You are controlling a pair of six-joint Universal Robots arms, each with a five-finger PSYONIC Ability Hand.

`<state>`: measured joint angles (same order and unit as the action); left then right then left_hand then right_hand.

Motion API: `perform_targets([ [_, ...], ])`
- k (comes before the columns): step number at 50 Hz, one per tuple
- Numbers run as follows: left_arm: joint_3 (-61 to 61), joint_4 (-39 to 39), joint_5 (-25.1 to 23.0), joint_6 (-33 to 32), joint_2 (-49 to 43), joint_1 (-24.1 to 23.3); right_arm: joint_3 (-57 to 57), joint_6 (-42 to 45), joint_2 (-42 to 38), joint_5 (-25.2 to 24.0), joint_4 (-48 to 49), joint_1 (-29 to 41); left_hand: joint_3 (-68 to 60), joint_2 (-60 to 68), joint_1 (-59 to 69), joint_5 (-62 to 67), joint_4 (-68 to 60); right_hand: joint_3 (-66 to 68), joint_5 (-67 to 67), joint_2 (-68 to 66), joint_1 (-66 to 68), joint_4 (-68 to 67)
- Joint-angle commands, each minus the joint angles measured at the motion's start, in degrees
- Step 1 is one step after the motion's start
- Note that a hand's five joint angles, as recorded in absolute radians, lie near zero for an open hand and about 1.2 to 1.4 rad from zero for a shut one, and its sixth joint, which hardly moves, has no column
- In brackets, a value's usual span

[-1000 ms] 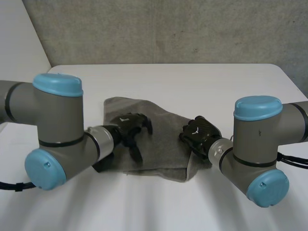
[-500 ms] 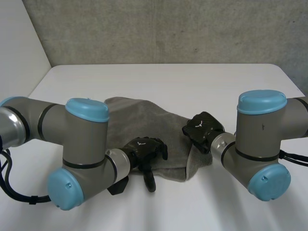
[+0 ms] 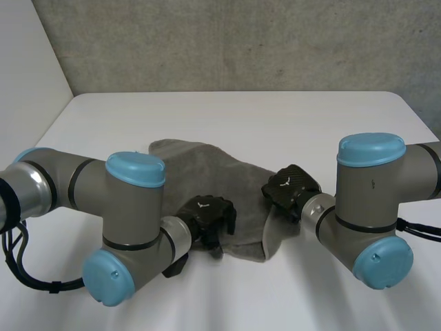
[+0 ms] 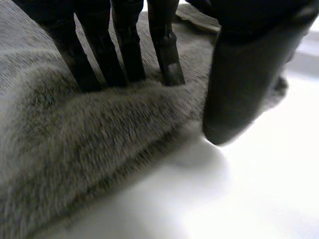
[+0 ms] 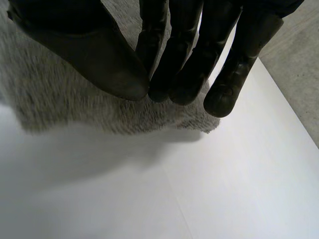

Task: Fold the towel.

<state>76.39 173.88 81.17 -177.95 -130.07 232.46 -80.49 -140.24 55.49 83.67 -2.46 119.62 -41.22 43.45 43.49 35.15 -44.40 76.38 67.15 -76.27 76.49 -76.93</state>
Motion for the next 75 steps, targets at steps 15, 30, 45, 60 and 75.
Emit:
perform_targets([
  [15,-0.97,2.16,4.0,-0.2,1.57,1.06,-0.19,-0.55,0.76,-0.17,0.44,0.17,-38.78,36.55,36.51,34.85,-35.6,-14.38,-15.16,14.27,-14.49,14.93],
  [30,-3.79,2.6,4.0,-4.25,3.68,12.05,-1.42,-1.7,5.5,-1.13,5.53,0.09,-38.78,36.55,36.51,34.85,-35.6,-66.38,-67.15,66.27,-66.49,66.93],
  [45,-5.37,6.2,3.38,-7.59,1.75,19.52,-2.13,-2.67,5.15,-5.53,5.1,0.44,-37.8,35.57,35.53,33.87,-34.63,-66.38,-67.15,66.27,-66.49,66.93],
  [60,-3.44,4.01,1.36,-6.88,7.37,20.49,1.47,-16.0,5.07,-5.44,3.08,-2.28,26.3,-28.53,-28.57,-30.22,29.47,-66.38,-67.15,66.27,-66.49,66.93],
  [75,8.49,-9.6,-0.22,9.09,17.82,16.1,7.54,-30.35,1.46,-5.88,-3.87,-5.54,24.29,-26.52,-26.56,-28.21,27.46,-62.42,-63.2,62.31,-62.53,62.98],
])
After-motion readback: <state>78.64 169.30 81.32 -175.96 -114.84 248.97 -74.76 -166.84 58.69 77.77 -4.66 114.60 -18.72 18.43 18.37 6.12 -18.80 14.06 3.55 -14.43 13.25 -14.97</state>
